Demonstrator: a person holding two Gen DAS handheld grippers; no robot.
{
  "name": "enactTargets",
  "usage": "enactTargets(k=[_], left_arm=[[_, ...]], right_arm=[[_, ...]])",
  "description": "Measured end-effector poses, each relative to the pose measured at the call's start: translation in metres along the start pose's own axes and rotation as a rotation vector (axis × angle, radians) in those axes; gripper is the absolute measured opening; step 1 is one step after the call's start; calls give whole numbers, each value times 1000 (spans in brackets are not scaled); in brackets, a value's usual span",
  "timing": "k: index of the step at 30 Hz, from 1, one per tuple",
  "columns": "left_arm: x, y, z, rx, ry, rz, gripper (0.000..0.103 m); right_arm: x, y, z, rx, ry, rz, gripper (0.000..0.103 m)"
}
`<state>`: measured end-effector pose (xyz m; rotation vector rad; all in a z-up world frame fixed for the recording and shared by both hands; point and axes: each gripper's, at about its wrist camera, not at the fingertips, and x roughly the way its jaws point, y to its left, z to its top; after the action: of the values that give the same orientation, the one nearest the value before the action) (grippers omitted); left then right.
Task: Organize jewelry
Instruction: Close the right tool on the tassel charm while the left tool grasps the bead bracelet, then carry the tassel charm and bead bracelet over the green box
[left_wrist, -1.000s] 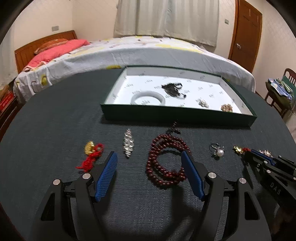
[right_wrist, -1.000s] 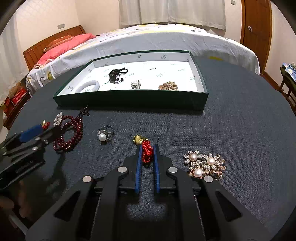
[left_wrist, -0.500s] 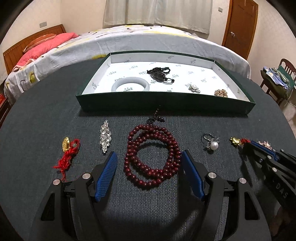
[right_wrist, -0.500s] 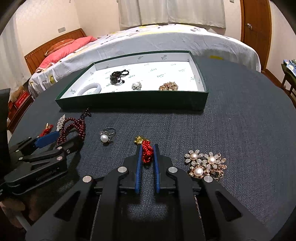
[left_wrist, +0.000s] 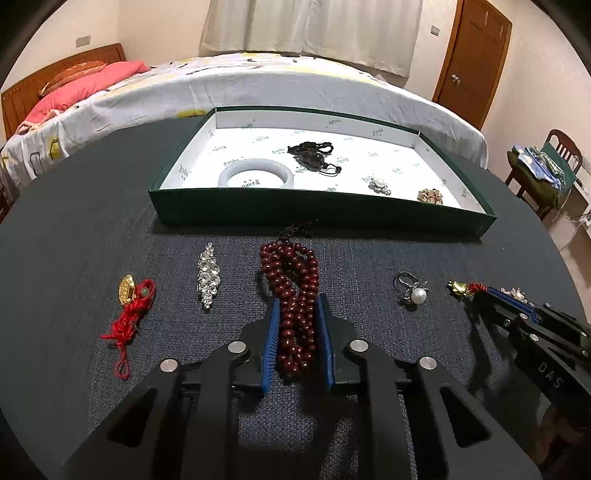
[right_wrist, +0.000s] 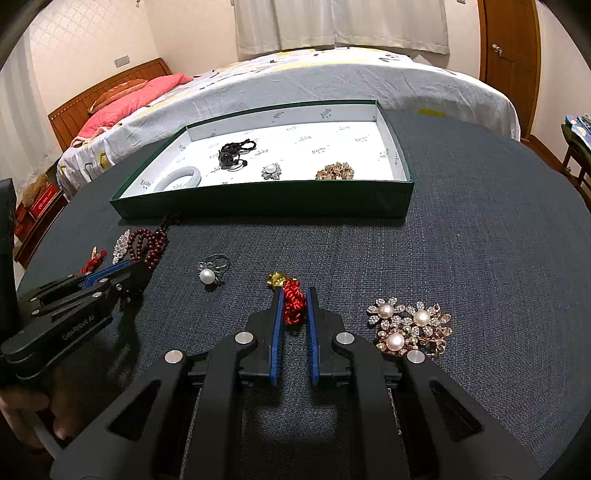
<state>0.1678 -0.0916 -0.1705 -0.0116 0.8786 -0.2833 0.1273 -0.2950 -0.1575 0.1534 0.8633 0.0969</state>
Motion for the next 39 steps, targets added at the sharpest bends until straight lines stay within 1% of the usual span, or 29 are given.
enactTargets(k=[2,8,15,22,32,39], left_arm=[[-1,1,-1,-6,-1,-14,16],[-5,1,0,-2,-26,-6,11],[-9,2,1,-6,-34,-3,11],[-16,2,2,3,-58,1,11],[-29,4,7,5,-100,5,11],[-43,2,15,14,-146,0,11]], right_arm=[[0,0,0,0,-1,0,12],[0,0,0,-1,-3,-1,12],[-2,0,1,-1,-11,-4,12],[-5,2,2,-7,-27,-5,12],[-23,9,6,-21,-98,-3,12],[-38,13,14,-25,-148,1,12]])
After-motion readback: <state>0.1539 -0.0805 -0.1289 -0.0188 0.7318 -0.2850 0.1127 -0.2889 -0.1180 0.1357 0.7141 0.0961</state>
